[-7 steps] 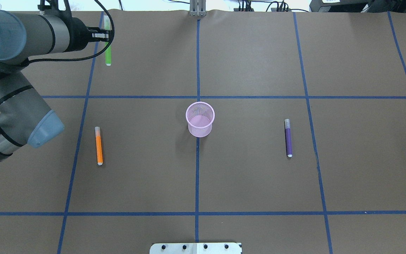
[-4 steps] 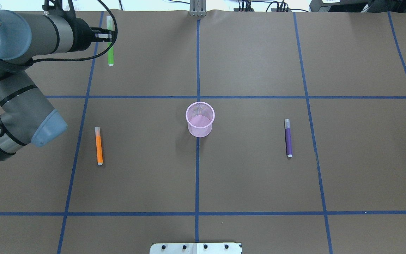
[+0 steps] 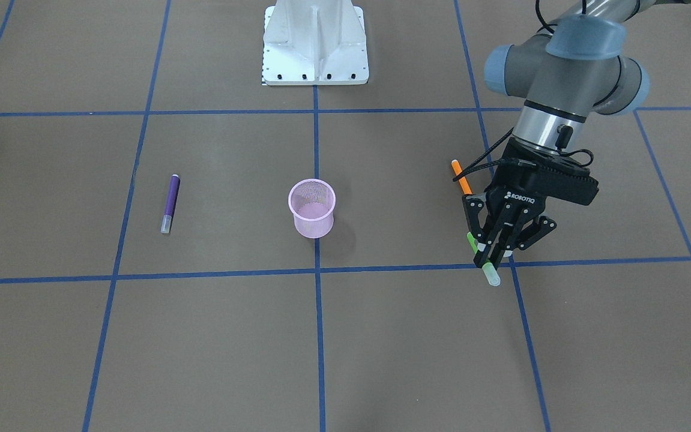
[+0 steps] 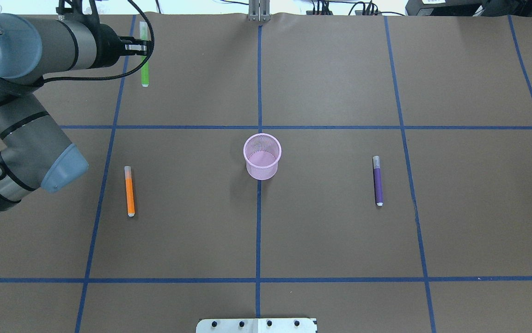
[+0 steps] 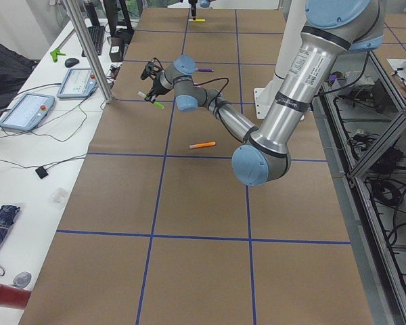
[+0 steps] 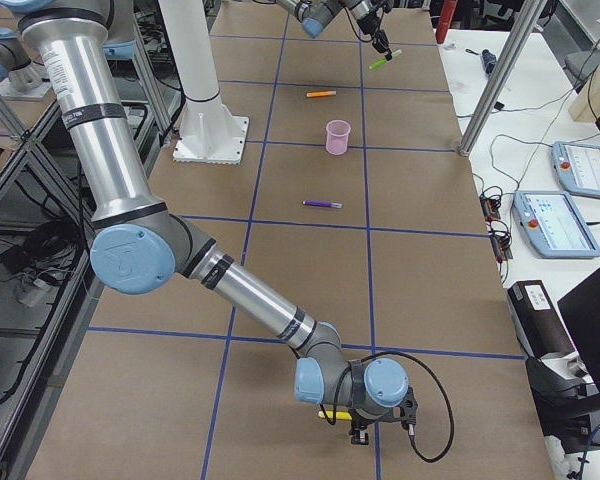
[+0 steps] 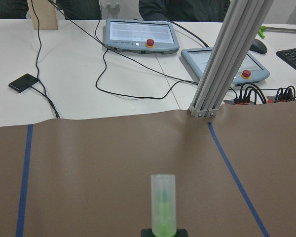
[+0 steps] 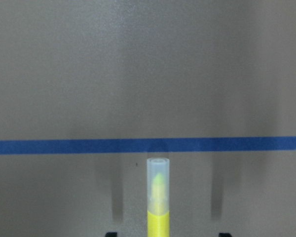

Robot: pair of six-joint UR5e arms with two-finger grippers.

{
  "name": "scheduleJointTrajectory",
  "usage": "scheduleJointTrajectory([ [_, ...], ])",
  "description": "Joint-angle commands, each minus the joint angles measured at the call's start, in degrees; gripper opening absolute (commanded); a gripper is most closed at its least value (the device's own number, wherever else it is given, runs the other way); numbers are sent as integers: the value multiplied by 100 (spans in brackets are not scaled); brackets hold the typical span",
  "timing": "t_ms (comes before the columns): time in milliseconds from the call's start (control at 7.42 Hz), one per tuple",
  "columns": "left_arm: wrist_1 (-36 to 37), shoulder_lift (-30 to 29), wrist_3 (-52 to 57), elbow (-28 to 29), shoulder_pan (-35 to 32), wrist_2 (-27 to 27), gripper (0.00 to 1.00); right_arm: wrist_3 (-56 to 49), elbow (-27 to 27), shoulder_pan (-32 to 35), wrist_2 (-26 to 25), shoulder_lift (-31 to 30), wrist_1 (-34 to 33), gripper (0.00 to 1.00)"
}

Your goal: Collect pens into pen holder

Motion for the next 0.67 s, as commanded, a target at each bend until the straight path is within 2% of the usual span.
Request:
scheduleJointTrajectory([
  [0, -9, 6, 1, 30, 2, 0, 0, 0, -45, -56, -9, 9, 0, 71],
  [269, -9, 6, 1, 30, 2, 0, 0, 0, -45, -74, -18, 9, 0, 71],
  [539, -9, 6, 1, 39, 2, 0, 0, 0, -54, -74, -18, 9, 0, 61],
])
